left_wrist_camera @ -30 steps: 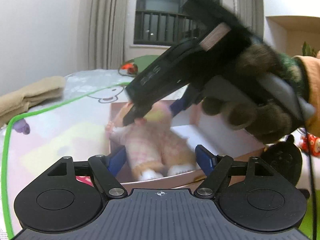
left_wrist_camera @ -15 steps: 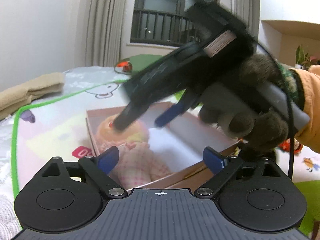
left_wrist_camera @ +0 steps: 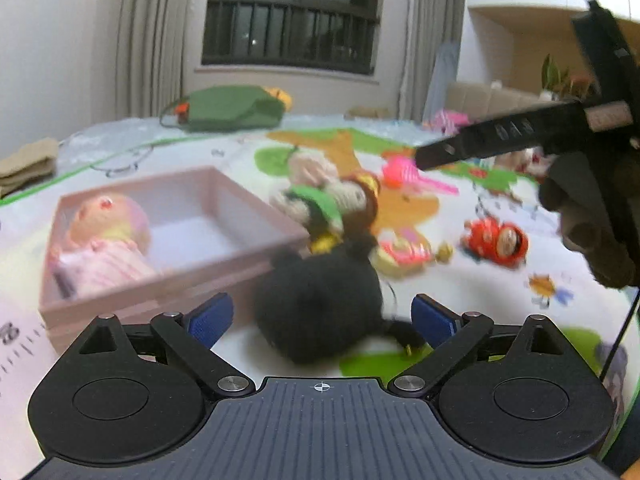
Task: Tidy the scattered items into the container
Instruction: 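Move the right gripper to the red hooded figurine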
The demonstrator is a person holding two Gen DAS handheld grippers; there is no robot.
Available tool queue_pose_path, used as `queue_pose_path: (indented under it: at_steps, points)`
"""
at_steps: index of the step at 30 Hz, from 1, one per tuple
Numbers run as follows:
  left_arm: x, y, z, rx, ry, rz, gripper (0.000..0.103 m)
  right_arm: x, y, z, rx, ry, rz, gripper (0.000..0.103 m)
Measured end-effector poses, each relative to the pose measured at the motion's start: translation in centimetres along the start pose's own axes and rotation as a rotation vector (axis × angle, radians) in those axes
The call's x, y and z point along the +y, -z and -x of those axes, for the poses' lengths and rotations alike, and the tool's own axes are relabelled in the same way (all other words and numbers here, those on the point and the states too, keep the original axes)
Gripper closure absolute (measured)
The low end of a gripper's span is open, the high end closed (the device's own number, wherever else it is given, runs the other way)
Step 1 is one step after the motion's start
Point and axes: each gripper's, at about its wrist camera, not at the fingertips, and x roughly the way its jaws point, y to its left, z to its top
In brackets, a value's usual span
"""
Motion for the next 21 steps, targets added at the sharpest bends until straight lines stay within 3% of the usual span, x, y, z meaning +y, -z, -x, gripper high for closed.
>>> queue_pose_path:
  at_steps: [5, 8, 11, 14, 15, 16, 21]
  points:
    - [-1.1, 1.0, -0.3, 0.041, -0.033, -0.015, 0.004, 0.5, 4.2, -2.4, 0.035, 0.020, 0.065, 0.000]
    - [-1.6, 1.2, 0.1, 0.049, -0.069, -0.011, 0.004, 0.1, 5.3, -4.9, 0.085, 0.021, 0.016, 0.008]
    - [-1.8, 1.4, 0.2, 0.067, -0.098, 0.011, 0.003, -0.5, 5.1, -6.6, 0.103, -0.037, -0.035, 0.010]
    - [-2.1, 1.6, 0.1, 0.089, -0.112, 0.013, 0.003, 0.3, 5.0, -7.3, 0.100, -0.075, -0.011, 0.022]
    - [-2.3, 1.6, 0.1, 0.094, -0.111, 0.008, 0.003, 0.6, 5.0, -7.3, 0.102, -0.085, 0.006, 0.039]
    - [-2.5, 1.6, 0.0, 0.097, -0.107, 0.001, 0.003, 0.9, 5.0, -7.3, 0.117, -0.104, 0.015, 0.046]
    - [-4.0, 1.4, -0.3, 0.097, -0.072, -0.040, 0.003, 0.9, 6.5, -4.6, 0.126, -0.185, 0.035, 0.046]
